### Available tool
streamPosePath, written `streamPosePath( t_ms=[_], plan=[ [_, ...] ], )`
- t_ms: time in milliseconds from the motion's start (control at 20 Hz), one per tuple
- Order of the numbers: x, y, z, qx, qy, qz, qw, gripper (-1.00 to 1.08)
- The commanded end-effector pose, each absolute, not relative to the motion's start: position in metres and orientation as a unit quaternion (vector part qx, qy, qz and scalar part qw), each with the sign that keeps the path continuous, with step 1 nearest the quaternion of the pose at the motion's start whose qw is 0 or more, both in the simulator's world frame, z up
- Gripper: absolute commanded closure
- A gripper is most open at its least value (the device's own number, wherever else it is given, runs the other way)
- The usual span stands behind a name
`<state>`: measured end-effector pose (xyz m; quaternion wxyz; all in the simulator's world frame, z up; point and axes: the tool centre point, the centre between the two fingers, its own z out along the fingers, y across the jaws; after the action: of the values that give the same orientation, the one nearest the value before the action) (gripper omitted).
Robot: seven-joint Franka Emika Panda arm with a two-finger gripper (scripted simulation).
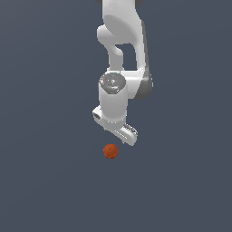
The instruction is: Pick up the object and move it to a goal position.
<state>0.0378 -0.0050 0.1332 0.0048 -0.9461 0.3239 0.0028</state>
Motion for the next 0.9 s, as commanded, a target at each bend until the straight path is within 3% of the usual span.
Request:
streamPosePath(
  t_ms=[0,850],
  plan=[
    [0.041,-0.007,0.13,-0.933,0.359,0.003,0.005,-0.92],
    [0.062,-0.02,0.109,-0.817,0.576,0.003,0.002,-0.92]
  ],
)
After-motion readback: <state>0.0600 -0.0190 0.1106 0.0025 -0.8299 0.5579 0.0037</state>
